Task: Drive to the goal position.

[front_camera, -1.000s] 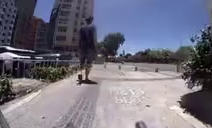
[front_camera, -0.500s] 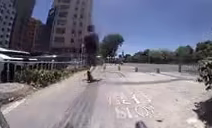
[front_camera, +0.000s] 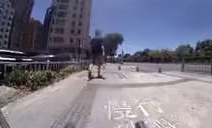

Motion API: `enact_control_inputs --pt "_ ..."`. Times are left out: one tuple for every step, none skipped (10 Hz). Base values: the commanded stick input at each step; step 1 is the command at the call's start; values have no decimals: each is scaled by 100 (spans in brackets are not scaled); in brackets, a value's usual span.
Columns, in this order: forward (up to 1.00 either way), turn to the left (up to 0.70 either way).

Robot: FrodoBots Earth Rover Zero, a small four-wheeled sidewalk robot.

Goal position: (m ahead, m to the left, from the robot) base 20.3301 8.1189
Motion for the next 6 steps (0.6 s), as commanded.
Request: enact_control_inputs --pt "70 0" --pt "70 0" --pt "70 0" --pt "70 0" --pt "70 0" --pt "70 0"
